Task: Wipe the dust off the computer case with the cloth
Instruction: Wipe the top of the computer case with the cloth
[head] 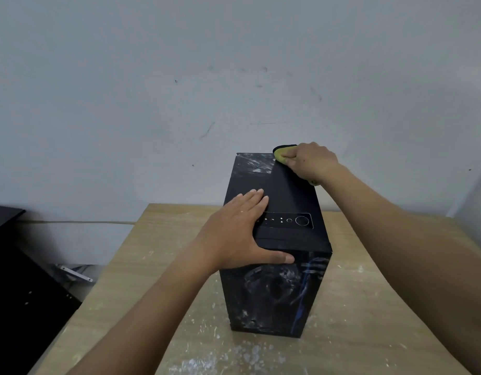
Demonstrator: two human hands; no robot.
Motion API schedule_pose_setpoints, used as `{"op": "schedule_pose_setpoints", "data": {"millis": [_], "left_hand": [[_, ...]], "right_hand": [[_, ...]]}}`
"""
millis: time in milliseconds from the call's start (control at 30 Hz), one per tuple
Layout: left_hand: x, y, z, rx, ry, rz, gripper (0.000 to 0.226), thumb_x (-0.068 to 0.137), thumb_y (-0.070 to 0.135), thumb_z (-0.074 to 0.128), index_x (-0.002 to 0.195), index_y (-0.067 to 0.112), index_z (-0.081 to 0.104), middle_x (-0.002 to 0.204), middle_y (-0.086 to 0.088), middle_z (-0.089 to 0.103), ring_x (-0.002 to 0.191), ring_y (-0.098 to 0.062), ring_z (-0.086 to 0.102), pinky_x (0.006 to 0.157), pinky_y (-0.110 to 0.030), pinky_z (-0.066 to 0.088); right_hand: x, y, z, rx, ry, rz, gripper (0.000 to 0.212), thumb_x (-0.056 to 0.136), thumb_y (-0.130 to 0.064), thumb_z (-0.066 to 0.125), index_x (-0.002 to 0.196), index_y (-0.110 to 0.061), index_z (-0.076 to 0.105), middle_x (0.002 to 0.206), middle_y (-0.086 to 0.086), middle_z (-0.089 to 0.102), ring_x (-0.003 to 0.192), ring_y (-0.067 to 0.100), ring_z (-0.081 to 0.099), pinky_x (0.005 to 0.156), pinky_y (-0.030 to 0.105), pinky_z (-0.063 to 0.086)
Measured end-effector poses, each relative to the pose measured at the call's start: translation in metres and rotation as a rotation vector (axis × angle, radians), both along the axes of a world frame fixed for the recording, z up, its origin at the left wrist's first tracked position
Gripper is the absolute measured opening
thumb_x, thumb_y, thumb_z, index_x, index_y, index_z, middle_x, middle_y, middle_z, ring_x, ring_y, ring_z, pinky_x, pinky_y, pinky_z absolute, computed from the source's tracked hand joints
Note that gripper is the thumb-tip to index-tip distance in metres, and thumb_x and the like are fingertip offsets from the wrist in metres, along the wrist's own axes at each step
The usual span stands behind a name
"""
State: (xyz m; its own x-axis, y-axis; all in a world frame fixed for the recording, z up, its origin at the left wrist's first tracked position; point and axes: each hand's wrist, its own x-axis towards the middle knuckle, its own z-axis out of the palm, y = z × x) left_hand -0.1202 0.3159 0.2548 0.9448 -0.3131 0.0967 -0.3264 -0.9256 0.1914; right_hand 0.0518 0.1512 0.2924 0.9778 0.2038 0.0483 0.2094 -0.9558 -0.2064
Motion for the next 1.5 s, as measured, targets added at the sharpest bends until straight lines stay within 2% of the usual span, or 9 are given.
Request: {"op": "schedule_pose_setpoints", "data": {"millis": [67, 200, 367, 467, 700, 867, 1067, 1300, 1500], "left_hand": [[0.0, 0.0, 0.0, -0.002, -0.002, 0.001, 0.124, 0.064, 0.089, 0.048, 0.158, 0.022, 0.004, 0.164, 0.012, -0.005, 0.148, 0.0, -0.01, 0.118, -0.021, -0.01], [0.0, 0.0, 0.001, -0.001, 0.007, 0.004, 0.126, 0.059, 0.092, 0.042, 0.158, 0.023, 0.004, 0.163, 0.013, -0.006, 0.148, 0.0, -0.01, 0.119, -0.023, -0.009], [0.0, -0.001, 0.001, -0.005, 0.014, 0.004, 0.128, 0.056, 0.094, 0.037, 0.158, 0.023, 0.004, 0.163, 0.013, -0.006, 0.148, 0.001, -0.01, 0.119, -0.023, -0.008], [-0.001, -0.001, 0.001, -0.005, 0.01, 0.004, 0.126, 0.059, 0.092, 0.041, 0.158, 0.022, 0.004, 0.163, 0.013, -0.006, 0.148, 0.001, -0.01, 0.117, -0.021, -0.01], [-0.001, -0.001, 0.0, -0.018, -0.001, 0.0, 0.125, 0.061, 0.091, 0.045, 0.157, 0.022, 0.004, 0.163, 0.013, -0.006, 0.148, 0.0, -0.01, 0.118, -0.022, -0.009], [0.0, -0.001, -0.001, -0.014, -0.019, -0.008, 0.124, 0.063, 0.091, 0.045, 0.158, 0.021, 0.003, 0.163, 0.012, -0.006, 0.148, 0.0, -0.01, 0.115, -0.02, -0.01], [-0.002, -0.002, 0.0, -0.007, -0.013, -0.009, 0.123, 0.066, 0.089, 0.046, 0.157, 0.02, 0.003, 0.164, 0.01, -0.007, 0.148, -0.001, -0.011, 0.117, -0.021, -0.011], [-0.002, -0.001, 0.001, -0.008, -0.013, -0.011, 0.122, 0.066, 0.089, 0.047, 0.157, 0.021, 0.002, 0.163, 0.011, -0.008, 0.147, 0.0, -0.012, 0.118, -0.022, -0.011], [-0.001, 0.0, 0.001, -0.012, -0.009, -0.011, 0.122, 0.067, 0.088, 0.049, 0.158, 0.022, 0.002, 0.163, 0.012, -0.008, 0.147, 0.001, -0.012, 0.116, -0.02, -0.012]], "right_hand": [[0.008, 0.003, -0.002, -0.015, -0.009, -0.02, 0.028, 0.098, -0.039, 0.041, 0.111, -0.028, 0.063, 0.093, 0.002, 0.053, 0.087, 0.026, 0.051, 0.071, 0.031, 0.037], [0.016, 0.01, -0.005, -0.025, -0.028, -0.073, 0.03, 0.097, -0.032, 0.04, 0.114, -0.021, 0.063, 0.085, 0.002, 0.051, 0.081, 0.026, 0.05, 0.067, 0.03, 0.035], [0.011, 0.012, -0.007, -0.07, -0.031, -0.057, 0.033, 0.098, -0.025, 0.039, 0.125, -0.026, 0.058, 0.119, 0.005, 0.057, 0.098, 0.026, 0.053, 0.073, 0.03, 0.036], [-0.003, 0.008, -0.006, -0.099, -0.029, -0.018, 0.034, 0.101, -0.027, 0.036, 0.128, -0.029, 0.057, 0.128, 0.006, 0.054, 0.114, 0.029, 0.051, 0.078, 0.031, 0.036], [-0.077, -0.006, -0.017, -0.176, -0.12, 0.188, 0.035, 0.1, -0.042, 0.034, 0.126, -0.039, 0.056, 0.132, 0.0, 0.056, 0.116, 0.029, 0.053, 0.087, 0.039, 0.045], [-0.116, -0.007, -0.01, -0.181, -0.118, 0.275, 0.038, 0.102, -0.045, 0.031, 0.137, -0.047, 0.044, 0.15, -0.013, 0.037, 0.126, 0.026, 0.048, 0.093, 0.039, 0.044], [-0.083, 0.001, -0.011, -0.177, -0.117, 0.229, 0.035, 0.1, -0.043, 0.035, 0.132, -0.046, 0.05, 0.136, -0.004, 0.054, 0.117, 0.028, 0.054, 0.09, 0.039, 0.046], [-0.028, 0.017, -0.003, -0.175, -0.077, 0.099, 0.033, 0.1, -0.036, 0.037, 0.126, -0.033, 0.058, 0.13, 0.005, 0.056, 0.115, 0.03, 0.054, 0.079, 0.032, 0.038], [0.002, 0.029, 0.003, -0.138, -0.007, -0.007, 0.031, 0.099, -0.029, 0.04, 0.125, -0.026, 0.057, 0.123, 0.006, 0.056, 0.109, 0.028, 0.055, 0.075, 0.03, 0.036]]}}
